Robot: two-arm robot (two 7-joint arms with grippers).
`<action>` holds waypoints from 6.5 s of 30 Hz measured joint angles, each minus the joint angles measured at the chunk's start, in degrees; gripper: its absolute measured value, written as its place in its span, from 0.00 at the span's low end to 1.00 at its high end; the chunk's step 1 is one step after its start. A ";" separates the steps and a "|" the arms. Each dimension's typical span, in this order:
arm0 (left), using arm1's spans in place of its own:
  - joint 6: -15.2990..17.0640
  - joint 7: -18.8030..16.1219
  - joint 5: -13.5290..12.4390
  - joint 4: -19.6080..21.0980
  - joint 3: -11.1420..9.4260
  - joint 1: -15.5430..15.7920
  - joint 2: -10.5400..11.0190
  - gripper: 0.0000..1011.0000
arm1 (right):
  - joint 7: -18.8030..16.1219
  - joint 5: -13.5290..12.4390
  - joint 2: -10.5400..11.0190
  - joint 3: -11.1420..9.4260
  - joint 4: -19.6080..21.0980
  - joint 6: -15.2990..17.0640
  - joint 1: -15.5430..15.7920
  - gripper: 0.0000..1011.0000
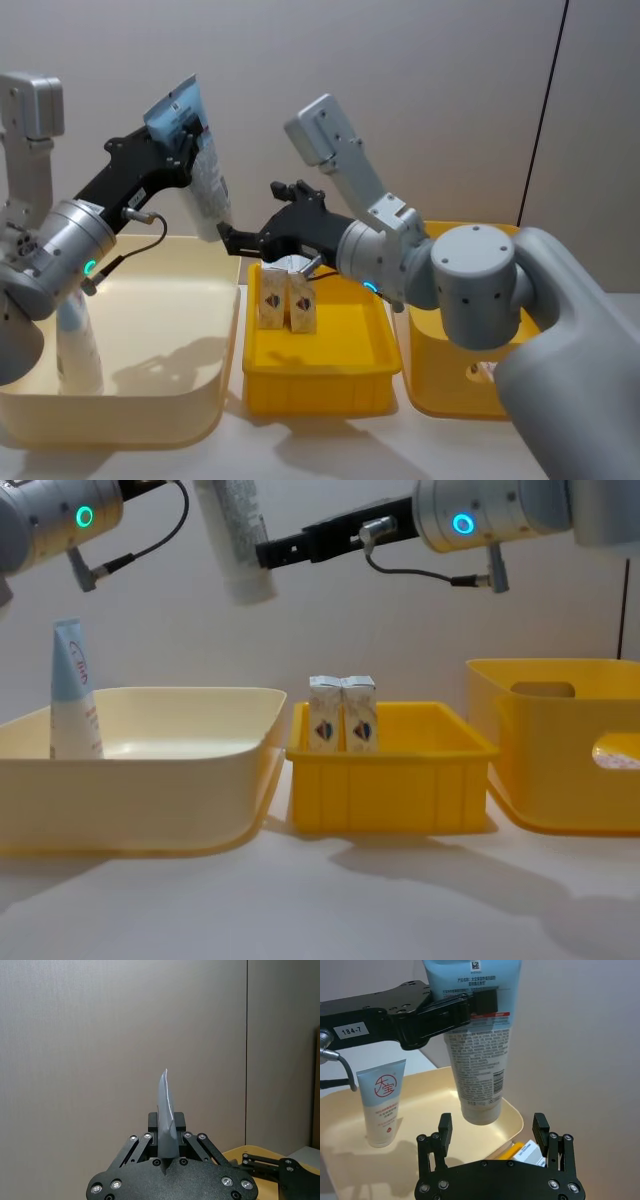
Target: Bimanual collaborative sorting of washing and personal care products
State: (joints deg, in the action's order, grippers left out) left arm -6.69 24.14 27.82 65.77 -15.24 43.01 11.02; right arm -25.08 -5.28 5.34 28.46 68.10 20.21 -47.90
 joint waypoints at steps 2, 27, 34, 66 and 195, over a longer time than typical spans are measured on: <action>-0.01 0.00 -0.05 -0.11 0.01 0.04 -0.06 0.18 | -0.38 -0.28 -0.17 0.06 -0.31 0.85 -0.26 0.99; 1.57 -0.69 0.66 1.28 0.04 -1.82 -0.15 0.18 | 1.47 -0.11 -4.69 1.05 -9.65 0.62 -4.90 0.99; 1.81 -0.71 1.09 1.51 -0.21 -2.17 -0.12 0.18 | 1.00 0.63 -5.62 1.97 -12.27 -0.52 -6.24 0.99; 1.50 -0.63 1.48 1.57 -0.56 -2.52 0.07 0.18 | 0.14 2.85 -9.87 3.64 -23.55 -5.25 -11.29 0.71; 1.43 -0.66 1.41 1.62 -0.55 -2.55 0.10 0.99 | 28.74 8.80 -1.95 -15.44 -44.46 3.11 -21.95 0.65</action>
State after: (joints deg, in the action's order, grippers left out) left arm -5.26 23.48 29.22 67.40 -15.79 40.46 11.12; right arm 3.66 3.52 3.39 13.02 23.64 23.31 -69.85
